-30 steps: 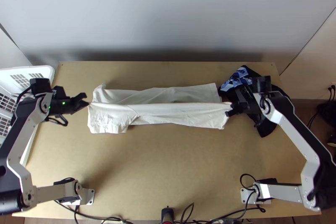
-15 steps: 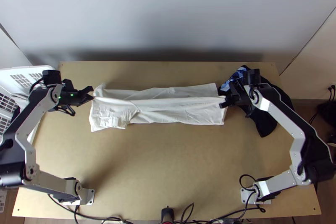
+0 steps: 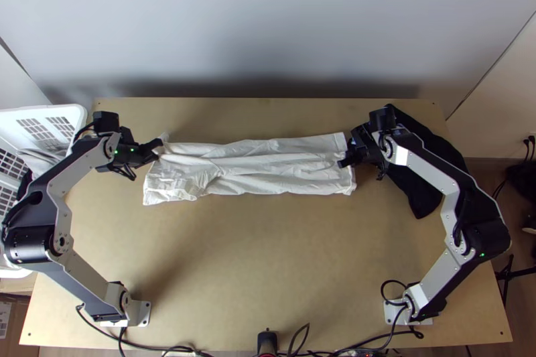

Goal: Fold the t-shirt

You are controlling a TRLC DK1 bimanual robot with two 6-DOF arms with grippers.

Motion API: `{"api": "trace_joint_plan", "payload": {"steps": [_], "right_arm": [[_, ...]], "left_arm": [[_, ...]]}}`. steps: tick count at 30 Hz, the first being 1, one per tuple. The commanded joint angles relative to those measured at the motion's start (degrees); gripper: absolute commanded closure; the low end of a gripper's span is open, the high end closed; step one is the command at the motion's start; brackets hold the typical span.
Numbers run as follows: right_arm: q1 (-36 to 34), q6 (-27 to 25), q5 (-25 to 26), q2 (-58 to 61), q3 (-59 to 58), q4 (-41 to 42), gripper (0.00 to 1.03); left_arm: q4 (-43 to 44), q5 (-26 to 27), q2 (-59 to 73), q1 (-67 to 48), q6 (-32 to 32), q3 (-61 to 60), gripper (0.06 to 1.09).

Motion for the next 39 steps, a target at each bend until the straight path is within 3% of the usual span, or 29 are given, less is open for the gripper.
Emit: {"api": "trace_joint_plan", "payload": {"steps": [1, 5, 6, 8, 9, 15, 20, 25, 28, 32, 39], "right_arm": [[0.6, 0.37, 1.95, -0.42, 0.68, -0.17, 0.06], [0.51, -0.07, 4.14, -7.01, 1.64, -3.51, 0.06], [0.51, 0.02, 4.23, -8.77, 2.26, -4.83, 0.06], [0.86, 0.11, 5.29, -12.2, 3.66, -7.55, 0.06], [1.3, 0.28, 5.9, -13.78, 4.63, -8.87, 0.06], [5.61, 2.57, 7.04, -18.26, 12.89, -14.14, 0.06], [14.92, 7.05, 3.0, -9.48, 24.76, -23.64, 0.06], [21.16, 12.5, -12.2, 4.5, 39.17, -33.13, 0.06], [25.47, 10.39, -18.18, 10.21, 43.57, -35.24, 0.06], [31.27, 0.55, -15.81, 12.85, 42.6, -34.45, 0.06], [33.64, 0.46, -15.11, 22.69, 48.84, -32.86, 0.06]], "left_arm": [[0.66, -0.38, -0.15, -1.93, -1.15, -0.64, 1.05], [0.58, -0.12, -2.18, -2.72, -0.8, -1.87, 1.03], [0.58, 0.59, -2.44, -2.98, -0.72, -2.13, 0.84], [0.49, 1.99, -3.32, -3.42, 0.34, -2.74, 0.13], [1.1, 1.91, -4.37, -3.51, 0.16, -3.36, 0.1], [5.5, 1.91, -9.03, -2.98, -0.36, -5.91, 0.1], [4.97, 1.82, -12.46, -0.61, -0.98, -5.47, 0.1], [1.89, 1.29, -14.83, 3.61, -0.1, -6.17, 0.1], [1.46, -3.19, -15.36, 5.19, 1.75, -8.46, 0.1], [3.56, -7.85, -16.94, 6.95, 4.38, -13.2, 0.1], [5.41, -7.76, -16.15, 8.97, 3.68, -17.16, 0.1]]}}
